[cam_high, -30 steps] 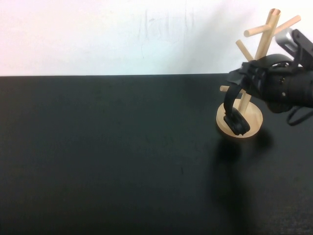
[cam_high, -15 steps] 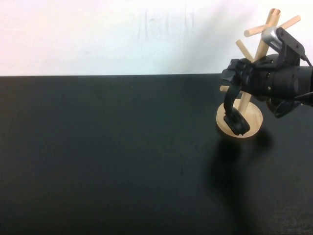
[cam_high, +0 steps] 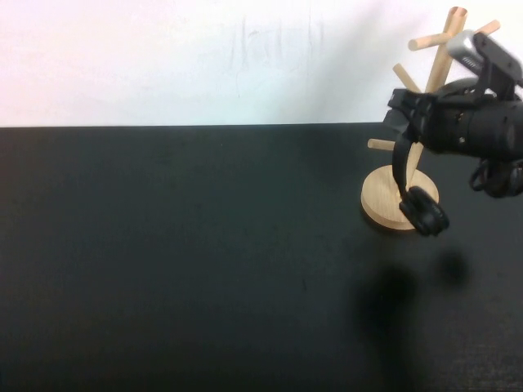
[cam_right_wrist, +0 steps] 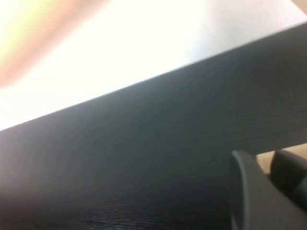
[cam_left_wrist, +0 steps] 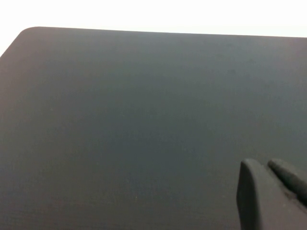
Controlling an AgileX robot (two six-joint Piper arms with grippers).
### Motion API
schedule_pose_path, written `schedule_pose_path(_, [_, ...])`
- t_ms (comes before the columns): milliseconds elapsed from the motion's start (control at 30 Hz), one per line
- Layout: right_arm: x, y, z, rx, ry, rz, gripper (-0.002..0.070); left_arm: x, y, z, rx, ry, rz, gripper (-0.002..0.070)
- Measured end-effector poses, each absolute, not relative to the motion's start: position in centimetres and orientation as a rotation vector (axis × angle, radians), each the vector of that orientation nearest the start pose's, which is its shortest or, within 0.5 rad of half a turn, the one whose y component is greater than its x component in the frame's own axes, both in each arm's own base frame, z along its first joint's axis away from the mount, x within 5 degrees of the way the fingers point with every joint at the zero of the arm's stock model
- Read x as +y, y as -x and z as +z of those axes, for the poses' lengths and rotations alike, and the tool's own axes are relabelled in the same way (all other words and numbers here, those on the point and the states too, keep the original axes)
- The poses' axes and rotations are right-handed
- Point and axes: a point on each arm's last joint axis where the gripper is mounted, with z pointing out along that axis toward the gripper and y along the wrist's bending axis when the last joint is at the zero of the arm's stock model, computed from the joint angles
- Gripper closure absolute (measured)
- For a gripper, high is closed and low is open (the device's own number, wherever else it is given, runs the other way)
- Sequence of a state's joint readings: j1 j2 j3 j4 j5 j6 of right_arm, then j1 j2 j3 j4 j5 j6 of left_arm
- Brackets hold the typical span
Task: Take out the headphones from the headphone stand
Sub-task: Pick up the headphones from the headphone stand, then place the headphones on the table
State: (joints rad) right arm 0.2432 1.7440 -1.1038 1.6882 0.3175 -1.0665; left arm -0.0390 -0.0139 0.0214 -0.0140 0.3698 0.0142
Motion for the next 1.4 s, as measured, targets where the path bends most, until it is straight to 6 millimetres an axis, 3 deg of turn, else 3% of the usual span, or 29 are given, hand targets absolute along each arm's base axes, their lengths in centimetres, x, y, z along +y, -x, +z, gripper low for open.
schedule_pose_path(167, [11.4,-34.2,26.3,2.116,-0.185,0.845,0.0678,-0.3,-5.2,17.3,1.861,-0.041,-0.031,0.0678])
schedule_pose_path(200, [11.2,-33.4,26.9,2.103,-0.173,0.840,0.0620,-0.3,-5.2,17.3,1.861,-0.041,-0.031,0.0678])
schedule_pose_path(233, [11.0,-32.8,27.4,2.092,-0.157,0.832,0.0678,-0.3,-5.2,17.3,1.861,-0.041,-0.031,0.0678])
schedule_pose_path(467, [9.5,-26.4,32.1,2.009,0.002,0.763,0.0677,-0.3,-5.2,17.3,1.861,-0.041,-0.031,0.0678])
schedule_pose_path(600, [9.1,-23.4,32.4,2.177,0.098,0.731,0.0677,-0.3,-5.2,17.3,1.861,-0.041,-0.031,0.0678])
schedule_pose_path(767, [8.2,-21.3,30.4,2.547,0.069,0.601,0.0677,-0.3,-5.2,17.3,1.861,-0.041,-0.031,0.0678])
schedule_pose_path(867, [8.2,-21.2,29.4,2.641,0.071,0.549,0.0677,-0.3,-5.2,17.3,1.861,-0.041,-0.031,0.0678])
schedule_pose_path(1000, [10.3,-21.7,27.9,2.710,0.163,0.550,0.0677,-0.3,-5.2,17.3,1.861,-0.041,-0.031,0.0678])
schedule_pose_path(1133, [14.4,-23.0,26.1,2.763,0.306,0.568,0.0677,-0.3,-5.2,17.3,1.861,-0.041,-0.031,0.0678])
schedule_pose_path(1400, [23.1,-28.2,22.9,2.808,0.487,0.584,0.0677,-0.3,-5.2,17.3,1.861,-0.041,-0.031,0.0678])
